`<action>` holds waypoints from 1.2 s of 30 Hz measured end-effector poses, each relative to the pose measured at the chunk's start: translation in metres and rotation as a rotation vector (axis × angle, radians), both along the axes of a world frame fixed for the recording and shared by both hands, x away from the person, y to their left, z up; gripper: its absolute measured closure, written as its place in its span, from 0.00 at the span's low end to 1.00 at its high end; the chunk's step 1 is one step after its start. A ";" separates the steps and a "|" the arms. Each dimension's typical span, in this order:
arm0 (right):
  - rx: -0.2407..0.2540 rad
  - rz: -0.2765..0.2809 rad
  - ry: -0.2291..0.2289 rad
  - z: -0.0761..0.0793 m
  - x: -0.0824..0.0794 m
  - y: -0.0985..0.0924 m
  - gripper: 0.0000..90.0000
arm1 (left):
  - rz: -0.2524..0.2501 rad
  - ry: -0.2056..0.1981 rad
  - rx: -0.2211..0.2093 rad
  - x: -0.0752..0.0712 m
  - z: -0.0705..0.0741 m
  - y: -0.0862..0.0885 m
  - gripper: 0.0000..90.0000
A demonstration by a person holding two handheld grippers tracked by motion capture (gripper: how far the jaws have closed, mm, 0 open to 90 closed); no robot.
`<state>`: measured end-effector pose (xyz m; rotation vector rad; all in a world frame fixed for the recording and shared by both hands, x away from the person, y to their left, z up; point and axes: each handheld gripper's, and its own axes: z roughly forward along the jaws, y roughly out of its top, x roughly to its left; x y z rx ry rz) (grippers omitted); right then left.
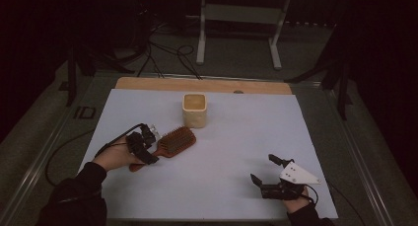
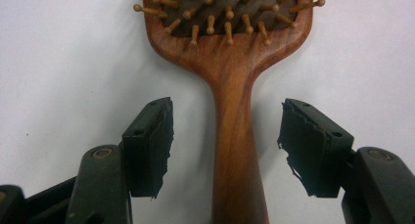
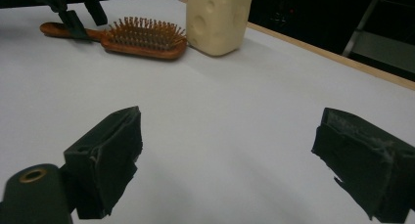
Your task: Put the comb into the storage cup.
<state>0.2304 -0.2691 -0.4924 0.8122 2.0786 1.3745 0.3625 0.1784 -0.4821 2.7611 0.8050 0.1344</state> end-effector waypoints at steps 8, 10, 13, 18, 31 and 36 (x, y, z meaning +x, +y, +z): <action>-0.004 0.002 -0.006 0.000 0.000 0.000 0.11 | -0.006 0.019 0.026 0.002 -0.002 -0.004 0.53; 0.001 0.002 0.000 0.000 0.000 0.000 0.11 | -0.007 0.017 0.037 0.003 -0.003 -0.006 0.55; -0.002 0.003 -0.004 0.000 0.000 0.000 0.11 | -0.009 0.031 0.050 0.005 -0.004 -0.009 0.59; 0.001 0.004 -0.004 0.000 0.000 0.000 0.11 | -0.012 0.047 0.067 0.007 -0.006 -0.013 0.64; 0.003 0.007 0.002 0.000 0.000 0.000 0.11 | -0.011 0.105 0.083 0.014 -0.006 -0.017 0.77; -0.003 0.010 -0.001 0.000 0.000 0.000 0.11 | 0.003 0.126 0.100 0.016 -0.007 -0.020 0.78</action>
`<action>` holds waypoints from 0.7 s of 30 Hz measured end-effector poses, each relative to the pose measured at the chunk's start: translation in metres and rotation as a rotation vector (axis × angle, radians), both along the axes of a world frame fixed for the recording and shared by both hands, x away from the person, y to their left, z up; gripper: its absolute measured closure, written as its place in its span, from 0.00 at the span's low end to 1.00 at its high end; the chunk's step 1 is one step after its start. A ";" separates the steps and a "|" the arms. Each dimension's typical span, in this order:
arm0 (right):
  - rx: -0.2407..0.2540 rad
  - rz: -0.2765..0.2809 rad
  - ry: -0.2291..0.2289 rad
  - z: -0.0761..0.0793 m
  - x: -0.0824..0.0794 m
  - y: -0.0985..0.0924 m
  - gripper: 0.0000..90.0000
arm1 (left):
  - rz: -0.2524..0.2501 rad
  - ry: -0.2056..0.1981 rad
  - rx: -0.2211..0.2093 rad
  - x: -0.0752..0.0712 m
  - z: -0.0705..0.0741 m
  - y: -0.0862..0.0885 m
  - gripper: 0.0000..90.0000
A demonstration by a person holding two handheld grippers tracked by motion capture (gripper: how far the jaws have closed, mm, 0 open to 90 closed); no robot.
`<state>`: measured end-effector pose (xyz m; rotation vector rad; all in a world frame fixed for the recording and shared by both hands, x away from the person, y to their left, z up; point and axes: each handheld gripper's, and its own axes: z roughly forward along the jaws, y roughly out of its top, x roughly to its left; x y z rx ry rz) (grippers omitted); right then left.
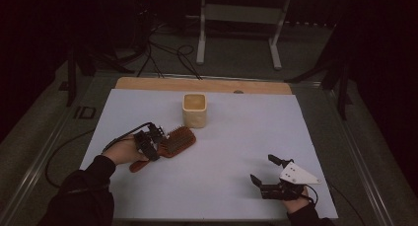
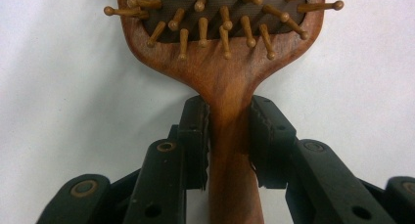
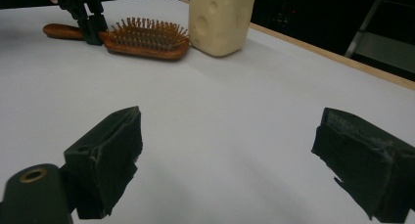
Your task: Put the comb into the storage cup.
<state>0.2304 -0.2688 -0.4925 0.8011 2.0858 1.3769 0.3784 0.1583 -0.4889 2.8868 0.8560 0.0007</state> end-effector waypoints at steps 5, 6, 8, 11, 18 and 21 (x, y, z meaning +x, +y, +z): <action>0.003 0.004 0.001 0.000 0.000 0.001 0.11 | 0.017 0.004 0.008 0.000 0.000 -0.001 0.80; 0.003 0.005 0.002 0.000 0.000 0.001 0.11 | 0.016 0.004 0.002 0.000 0.000 0.000 0.81; 0.004 0.003 0.002 0.000 0.000 0.000 0.11 | 0.016 0.002 -0.013 0.000 0.000 0.002 0.81; 0.006 0.006 0.007 0.000 0.000 0.001 0.11 | 0.020 -0.004 -0.030 -0.001 -0.001 0.004 0.82; 0.008 -0.001 0.008 0.000 0.001 0.000 0.11 | 0.026 -0.050 -0.061 -0.007 0.000 0.008 0.82; 0.005 -0.002 0.004 0.000 0.001 0.000 0.11 | 0.029 -0.069 -0.075 -0.010 0.000 0.010 0.82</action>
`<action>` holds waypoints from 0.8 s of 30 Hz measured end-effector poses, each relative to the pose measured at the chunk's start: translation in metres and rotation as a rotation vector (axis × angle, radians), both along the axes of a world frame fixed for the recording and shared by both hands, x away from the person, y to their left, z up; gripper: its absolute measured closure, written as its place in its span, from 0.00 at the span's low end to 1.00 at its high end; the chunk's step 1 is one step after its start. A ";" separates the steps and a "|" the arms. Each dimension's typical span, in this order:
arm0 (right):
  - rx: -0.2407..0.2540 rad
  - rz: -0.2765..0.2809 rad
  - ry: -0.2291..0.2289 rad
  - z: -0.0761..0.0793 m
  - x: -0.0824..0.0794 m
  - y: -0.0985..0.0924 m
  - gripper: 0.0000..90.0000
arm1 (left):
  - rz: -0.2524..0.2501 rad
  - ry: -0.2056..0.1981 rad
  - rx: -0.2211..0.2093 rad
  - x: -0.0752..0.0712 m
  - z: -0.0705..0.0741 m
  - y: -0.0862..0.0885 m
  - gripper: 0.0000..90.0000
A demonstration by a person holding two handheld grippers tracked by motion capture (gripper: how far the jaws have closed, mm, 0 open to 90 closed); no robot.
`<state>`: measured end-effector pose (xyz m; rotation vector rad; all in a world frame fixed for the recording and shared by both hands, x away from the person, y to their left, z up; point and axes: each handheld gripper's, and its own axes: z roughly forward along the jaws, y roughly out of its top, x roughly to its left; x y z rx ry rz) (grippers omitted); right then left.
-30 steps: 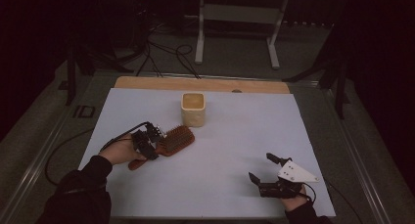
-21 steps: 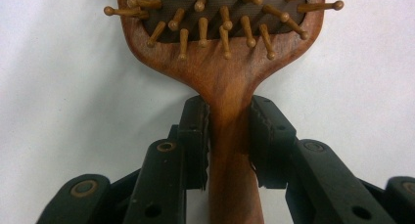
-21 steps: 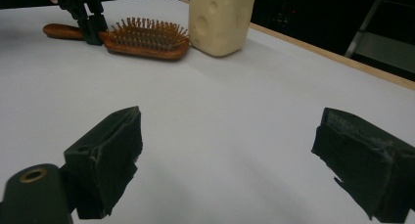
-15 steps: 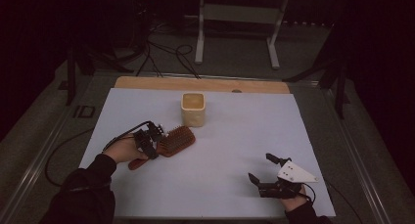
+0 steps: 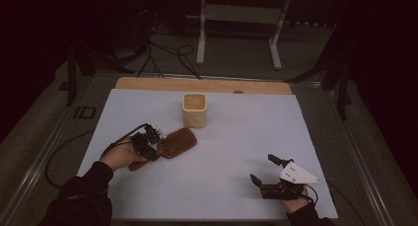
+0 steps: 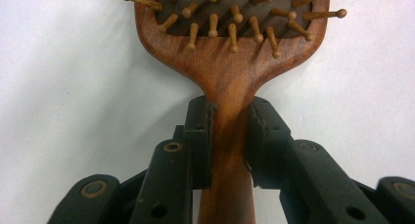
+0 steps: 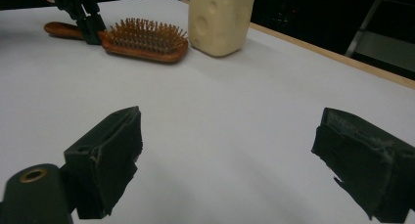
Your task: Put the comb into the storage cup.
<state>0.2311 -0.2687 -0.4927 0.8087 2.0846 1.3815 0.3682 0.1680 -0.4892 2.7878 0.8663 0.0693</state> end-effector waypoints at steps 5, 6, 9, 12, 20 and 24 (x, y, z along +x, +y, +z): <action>0.003 0.000 -0.001 0.000 0.000 0.000 0.11 | -0.003 -0.022 -0.016 -0.007 0.000 0.001 0.82; 0.003 -0.001 0.001 0.000 0.000 0.000 0.11 | 0.000 -0.018 -0.024 -0.008 0.000 0.001 0.82; 0.006 -0.001 0.000 0.000 0.000 0.000 0.11 | -0.009 -0.039 -0.029 -0.013 0.000 0.001 0.82; 0.004 -0.001 0.003 0.000 0.000 0.000 0.11 | 0.000 -0.045 -0.045 -0.016 0.002 0.001 0.82; 0.002 -0.001 -0.001 0.000 0.000 0.000 0.11 | 0.002 -0.088 -0.107 -0.021 0.010 0.000 0.82; 0.001 -0.003 0.004 0.000 0.001 0.000 0.11 | 0.000 -0.105 -0.135 -0.024 0.015 -0.002 0.82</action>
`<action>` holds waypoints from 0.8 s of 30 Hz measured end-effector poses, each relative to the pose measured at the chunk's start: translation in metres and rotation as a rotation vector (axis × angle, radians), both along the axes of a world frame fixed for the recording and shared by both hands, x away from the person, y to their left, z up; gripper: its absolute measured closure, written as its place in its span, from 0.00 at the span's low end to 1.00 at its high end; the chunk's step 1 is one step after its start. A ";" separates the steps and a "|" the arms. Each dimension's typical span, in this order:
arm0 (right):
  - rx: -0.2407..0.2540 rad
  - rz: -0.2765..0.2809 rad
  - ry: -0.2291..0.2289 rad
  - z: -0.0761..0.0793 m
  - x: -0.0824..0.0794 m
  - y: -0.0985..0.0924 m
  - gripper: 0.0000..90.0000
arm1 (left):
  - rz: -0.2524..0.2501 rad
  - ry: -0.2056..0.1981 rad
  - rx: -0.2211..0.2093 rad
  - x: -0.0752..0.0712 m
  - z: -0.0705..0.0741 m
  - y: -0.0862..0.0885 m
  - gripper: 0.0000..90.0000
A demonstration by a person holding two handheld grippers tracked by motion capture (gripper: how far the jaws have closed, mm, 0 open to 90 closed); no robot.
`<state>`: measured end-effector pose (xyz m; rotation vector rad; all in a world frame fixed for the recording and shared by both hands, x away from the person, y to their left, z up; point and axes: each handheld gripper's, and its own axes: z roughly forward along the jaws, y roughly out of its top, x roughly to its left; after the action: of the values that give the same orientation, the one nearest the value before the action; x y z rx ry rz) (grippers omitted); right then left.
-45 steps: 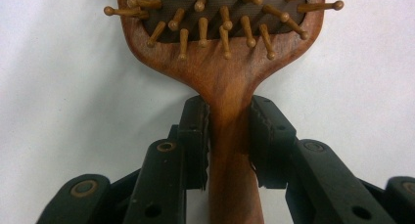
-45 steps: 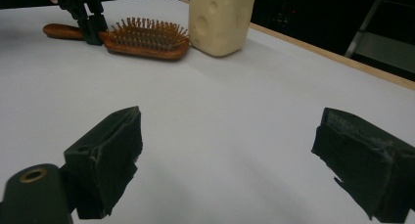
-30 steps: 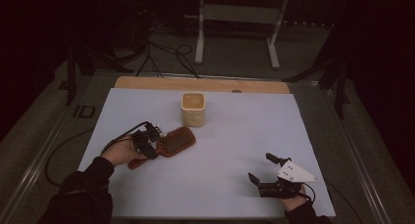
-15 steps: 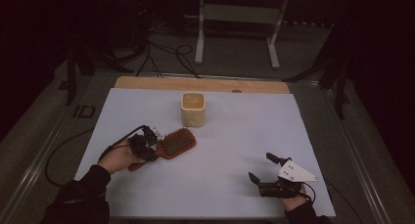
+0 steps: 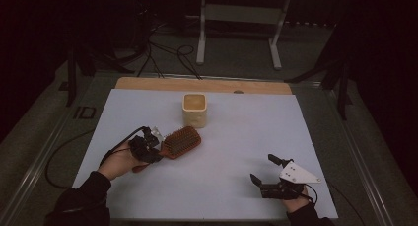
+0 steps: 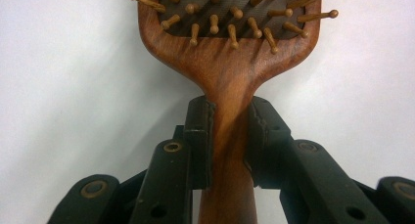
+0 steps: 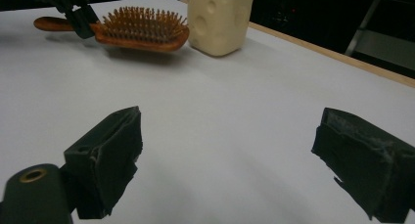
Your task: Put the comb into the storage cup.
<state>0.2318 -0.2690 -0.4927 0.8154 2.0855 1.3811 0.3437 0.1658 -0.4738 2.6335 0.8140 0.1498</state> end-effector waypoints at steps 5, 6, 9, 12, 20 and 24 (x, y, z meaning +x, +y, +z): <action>0.003 -0.001 -0.002 0.000 0.000 0.000 0.11 | -0.012 -0.037 -0.034 -0.006 0.008 -0.006 0.82; 0.001 -0.002 -0.004 0.000 0.000 0.000 0.11 | -0.018 -0.050 -0.040 -0.008 0.010 -0.008 0.82; 0.003 -0.004 -0.002 0.000 0.000 0.000 0.11 | -0.018 -0.071 -0.069 -0.011 0.014 -0.013 0.82; 0.002 -0.006 0.000 0.000 0.000 0.000 0.11 | -0.030 -0.079 -0.090 -0.013 0.016 -0.019 0.82; 0.003 -0.004 0.004 0.000 0.001 0.000 0.11 | -0.034 -0.132 -0.137 -0.015 0.023 -0.030 0.82; 0.003 -0.005 0.005 0.000 0.001 0.000 0.11 | -0.019 -0.159 -0.170 -0.016 0.027 -0.033 0.82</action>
<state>0.2324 -0.2686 -0.4925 0.8256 2.0844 1.3810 0.3278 0.1324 -0.4467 2.4336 0.7149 0.2688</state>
